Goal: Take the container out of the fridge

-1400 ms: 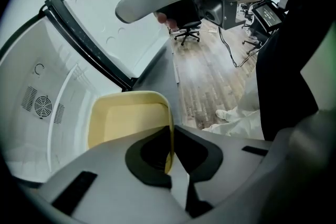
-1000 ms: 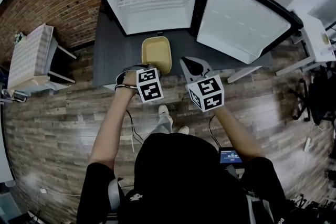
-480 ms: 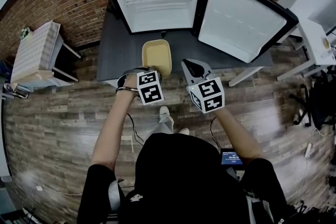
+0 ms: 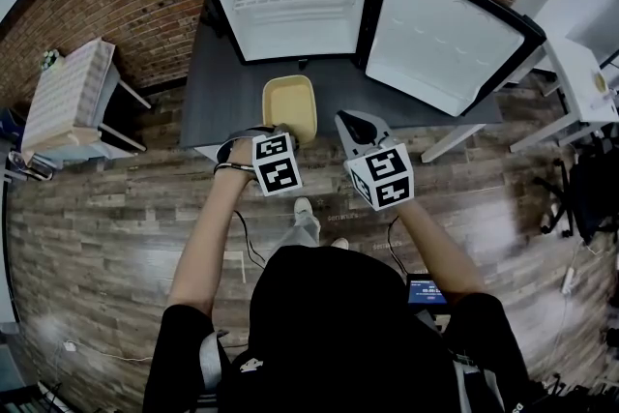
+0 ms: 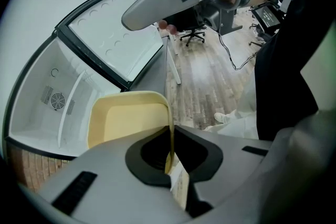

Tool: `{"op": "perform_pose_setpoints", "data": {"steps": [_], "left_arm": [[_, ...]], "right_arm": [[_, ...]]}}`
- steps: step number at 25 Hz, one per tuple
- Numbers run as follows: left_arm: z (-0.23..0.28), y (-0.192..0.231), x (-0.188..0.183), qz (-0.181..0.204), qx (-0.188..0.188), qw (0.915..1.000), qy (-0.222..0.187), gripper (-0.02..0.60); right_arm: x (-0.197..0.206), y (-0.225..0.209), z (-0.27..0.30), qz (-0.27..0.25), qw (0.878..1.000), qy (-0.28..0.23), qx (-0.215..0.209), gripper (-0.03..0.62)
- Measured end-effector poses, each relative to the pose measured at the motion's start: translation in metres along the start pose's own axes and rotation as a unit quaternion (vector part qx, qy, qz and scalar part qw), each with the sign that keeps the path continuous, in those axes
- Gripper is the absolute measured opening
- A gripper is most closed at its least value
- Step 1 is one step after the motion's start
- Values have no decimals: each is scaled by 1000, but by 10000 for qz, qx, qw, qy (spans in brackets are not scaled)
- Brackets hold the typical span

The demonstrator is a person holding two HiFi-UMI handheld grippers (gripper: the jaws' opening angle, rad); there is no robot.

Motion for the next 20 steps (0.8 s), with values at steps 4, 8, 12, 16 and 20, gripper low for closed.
{"op": "perform_pose_setpoints", "data": {"steps": [4, 8, 12, 16, 20], "left_arm": [[-3, -2, 0, -48, -4, 10000, -24, 23], [-4, 0, 3, -53, -30, 10000, -25, 23], [-4, -3, 8, -70, -29, 10000, 33, 23], [-3, -3, 10, -97, -18, 9999, 67, 23], [-2, -1, 11, -112, -6, 9999, 70, 23]], "right_arm": [[0, 3, -2, -23, 10000, 18, -15, 40], [1, 2, 1, 4, 10000, 41, -7, 40], [2, 3, 2, -8, 10000, 53, -39, 40], [2, 2, 2, -23, 10000, 59, -66, 40], [3, 0, 3, -5, 10000, 70, -58, 40]]}}
Point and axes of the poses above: the fingertips, and each gripper's own axes: z forward along the fingers, y to its left, x out of its underside, the point moved 5 cm from there along -z, backward along the fingers, and after that the axes turned 14 degrees about -x, right-handed, at the moved point
